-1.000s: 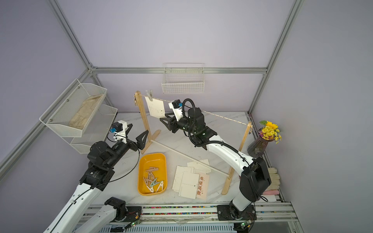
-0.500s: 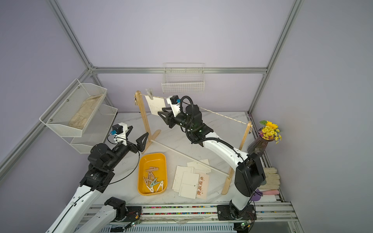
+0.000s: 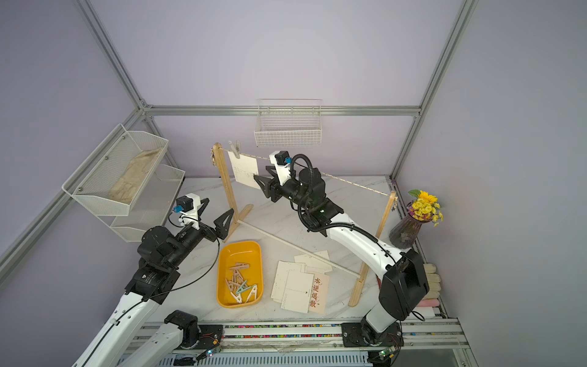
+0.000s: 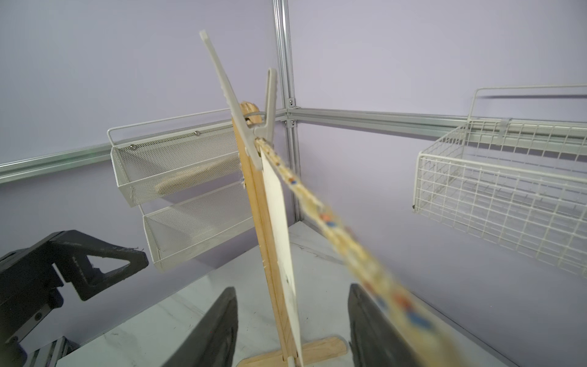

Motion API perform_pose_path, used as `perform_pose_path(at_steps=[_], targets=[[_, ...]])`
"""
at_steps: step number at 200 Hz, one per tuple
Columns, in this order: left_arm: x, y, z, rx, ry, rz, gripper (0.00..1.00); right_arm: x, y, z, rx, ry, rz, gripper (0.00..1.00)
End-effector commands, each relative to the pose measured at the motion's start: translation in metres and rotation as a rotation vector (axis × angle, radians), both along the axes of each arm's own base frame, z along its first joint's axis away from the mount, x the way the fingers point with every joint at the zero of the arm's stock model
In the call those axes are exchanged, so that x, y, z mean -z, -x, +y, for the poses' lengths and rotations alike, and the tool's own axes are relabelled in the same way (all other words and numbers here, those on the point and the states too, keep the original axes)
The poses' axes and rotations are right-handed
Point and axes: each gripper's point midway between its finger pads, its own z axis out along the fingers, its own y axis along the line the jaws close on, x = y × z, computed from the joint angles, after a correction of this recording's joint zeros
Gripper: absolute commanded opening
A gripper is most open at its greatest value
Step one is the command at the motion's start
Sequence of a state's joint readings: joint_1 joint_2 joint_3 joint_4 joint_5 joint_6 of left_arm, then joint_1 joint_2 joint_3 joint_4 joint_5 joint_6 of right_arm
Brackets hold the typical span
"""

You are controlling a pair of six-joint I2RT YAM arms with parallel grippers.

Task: Remove the postcards from the strings
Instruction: Adjust the clamp on the clothesline.

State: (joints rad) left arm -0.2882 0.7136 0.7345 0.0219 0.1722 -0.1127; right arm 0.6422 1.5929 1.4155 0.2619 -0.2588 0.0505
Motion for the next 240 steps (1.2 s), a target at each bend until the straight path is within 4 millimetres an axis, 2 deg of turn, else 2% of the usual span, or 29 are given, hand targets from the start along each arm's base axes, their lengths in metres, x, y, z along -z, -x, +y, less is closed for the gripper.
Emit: perform_pose_path(at_steps=[1, 26, 60, 88, 135, 185, 240], targets=[[-0.004, 0.002, 0.0, 0.008, 0.018, -0.033, 1.0, -0.009, -0.009, 0.005, 0.01, 0.003, -0.04, 0.57], [-0.006, 0.004, 0.001, 0.006, 0.019, -0.037, 1.0, -0.008, -0.016, 0.016, -0.02, 0.005, -0.038, 0.53], [-0.005, 0.003, 0.001, 0.006, 0.018, -0.034, 1.0, -0.009, -0.013, 0.025, -0.078, -0.015, -0.036, 0.31], [-0.003, 0.002, 0.0, 0.009, 0.017, -0.03, 1.0, -0.008, -0.007, 0.025, -0.099, -0.018, -0.039, 0.17], [-0.002, 0.001, -0.001, 0.01, 0.018, -0.024, 1.0, -0.009, 0.001, 0.021, -0.104, -0.005, -0.065, 0.03], [-0.003, 0.001, -0.001, 0.01, 0.021, -0.022, 1.0, -0.01, 0.006, 0.015, -0.093, 0.016, -0.07, 0.0], [-0.002, 0.001, -0.002, 0.019, 0.023, -0.02, 1.0, -0.025, 0.021, -0.006, -0.058, 0.034, -0.09, 0.0]])
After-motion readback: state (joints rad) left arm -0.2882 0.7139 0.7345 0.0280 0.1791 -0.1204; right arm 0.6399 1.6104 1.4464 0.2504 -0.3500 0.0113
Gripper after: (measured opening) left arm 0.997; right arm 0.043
